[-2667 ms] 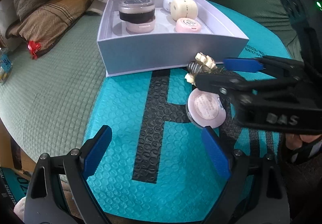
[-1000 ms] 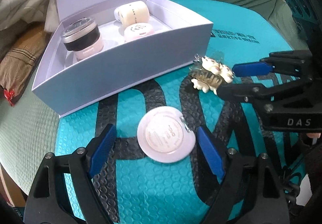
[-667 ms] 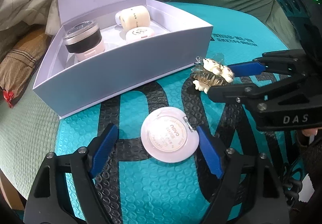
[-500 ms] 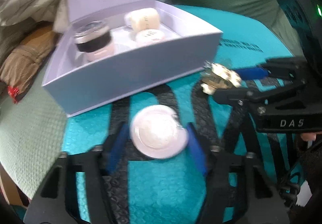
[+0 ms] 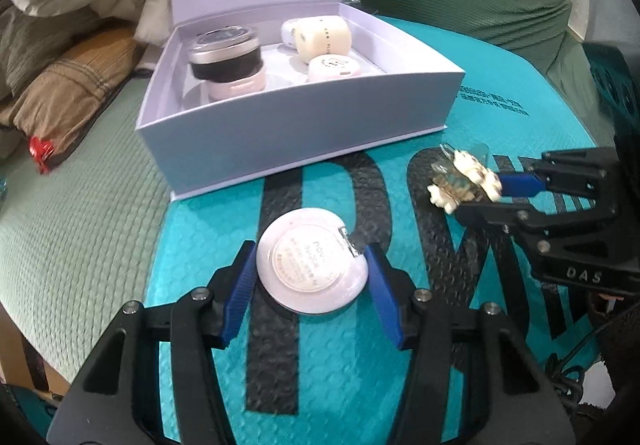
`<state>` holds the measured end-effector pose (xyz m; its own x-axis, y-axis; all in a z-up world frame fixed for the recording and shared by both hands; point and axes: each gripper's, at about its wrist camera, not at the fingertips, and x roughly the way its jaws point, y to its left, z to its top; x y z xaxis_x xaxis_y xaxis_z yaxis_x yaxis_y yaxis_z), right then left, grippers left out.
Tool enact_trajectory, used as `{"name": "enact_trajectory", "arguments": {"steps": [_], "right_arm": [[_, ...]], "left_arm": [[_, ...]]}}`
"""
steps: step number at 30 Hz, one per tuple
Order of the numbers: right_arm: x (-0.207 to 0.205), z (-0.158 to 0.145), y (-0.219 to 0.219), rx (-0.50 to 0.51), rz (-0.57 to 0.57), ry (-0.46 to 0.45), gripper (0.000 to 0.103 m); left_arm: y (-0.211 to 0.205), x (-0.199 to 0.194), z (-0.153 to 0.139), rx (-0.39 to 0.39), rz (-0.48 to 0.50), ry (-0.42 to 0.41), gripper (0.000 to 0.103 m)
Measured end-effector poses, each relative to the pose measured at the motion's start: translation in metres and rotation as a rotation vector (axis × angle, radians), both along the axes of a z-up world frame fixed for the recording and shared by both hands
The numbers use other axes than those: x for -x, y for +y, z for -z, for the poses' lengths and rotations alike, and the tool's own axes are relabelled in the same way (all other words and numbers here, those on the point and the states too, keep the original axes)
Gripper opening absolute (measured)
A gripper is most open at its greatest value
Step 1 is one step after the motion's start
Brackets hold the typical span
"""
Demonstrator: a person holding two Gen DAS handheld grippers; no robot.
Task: Organize objects
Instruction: 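Close the left tool on the pink cushion compact while the right tool grips the bear-charm clip, then lift and carry the compact into the box while the right tool carries the bear clip in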
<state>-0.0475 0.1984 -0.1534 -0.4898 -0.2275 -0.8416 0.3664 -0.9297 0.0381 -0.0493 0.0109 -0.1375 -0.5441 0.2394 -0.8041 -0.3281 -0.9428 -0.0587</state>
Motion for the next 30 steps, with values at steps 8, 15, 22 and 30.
{"name": "enact_trajectory", "arguments": {"steps": [8,15,22,30], "right_arm": [[-0.009,-0.001,-0.010,-0.033,-0.028,0.035,0.039],[0.001,0.002,-0.009,-0.008,-0.013,0.044,0.047],[0.007,0.003,-0.013,-0.007,-0.012,0.050,0.045],[0.002,-0.003,-0.017,-0.026,-0.024,0.057,0.043]], "left_arm": [[-0.011,-0.008,-0.002,-0.036,-0.013,-0.010,0.052],[-0.005,-0.010,-0.001,-0.010,0.004,-0.002,0.076],[-0.004,-0.002,0.001,0.006,-0.019,0.004,0.072],[-0.010,0.001,-0.004,0.014,-0.032,-0.007,0.052]]}}
